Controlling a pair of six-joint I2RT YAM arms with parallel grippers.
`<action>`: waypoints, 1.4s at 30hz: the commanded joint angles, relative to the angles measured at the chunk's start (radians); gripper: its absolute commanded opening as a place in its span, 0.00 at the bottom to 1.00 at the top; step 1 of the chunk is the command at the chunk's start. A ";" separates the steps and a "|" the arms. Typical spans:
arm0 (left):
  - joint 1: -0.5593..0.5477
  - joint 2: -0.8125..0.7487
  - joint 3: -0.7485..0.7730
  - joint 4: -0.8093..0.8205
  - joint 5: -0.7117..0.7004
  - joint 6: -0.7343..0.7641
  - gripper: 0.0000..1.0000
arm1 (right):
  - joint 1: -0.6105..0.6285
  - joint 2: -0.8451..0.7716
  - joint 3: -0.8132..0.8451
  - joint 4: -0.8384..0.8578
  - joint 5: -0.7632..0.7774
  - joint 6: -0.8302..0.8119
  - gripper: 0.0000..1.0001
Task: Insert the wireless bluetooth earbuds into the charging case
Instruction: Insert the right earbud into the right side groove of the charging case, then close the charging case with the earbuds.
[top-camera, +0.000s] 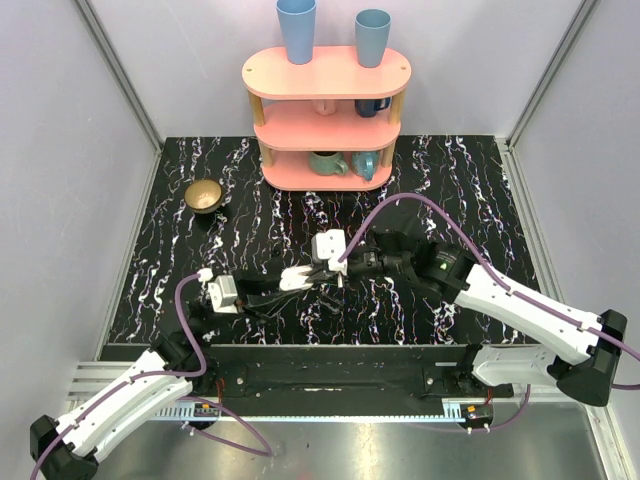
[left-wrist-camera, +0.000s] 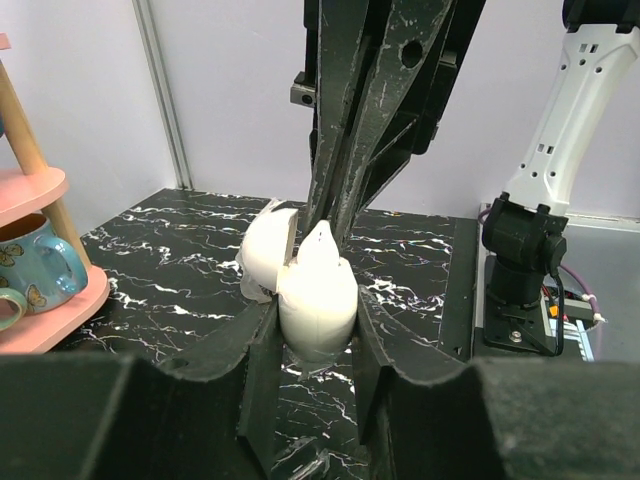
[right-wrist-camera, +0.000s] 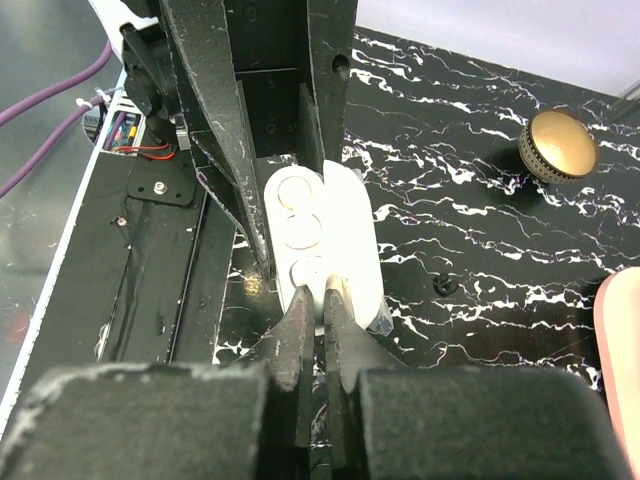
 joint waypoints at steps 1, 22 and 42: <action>0.005 -0.030 0.019 0.159 -0.086 0.013 0.00 | 0.008 0.032 0.022 -0.095 0.030 0.018 0.08; 0.005 -0.016 0.018 0.132 -0.109 0.028 0.00 | 0.010 -0.136 -0.096 0.158 0.074 0.073 0.47; 0.005 -0.005 0.021 0.108 -0.160 0.036 0.00 | 0.007 -0.084 -0.006 0.206 0.579 0.618 1.00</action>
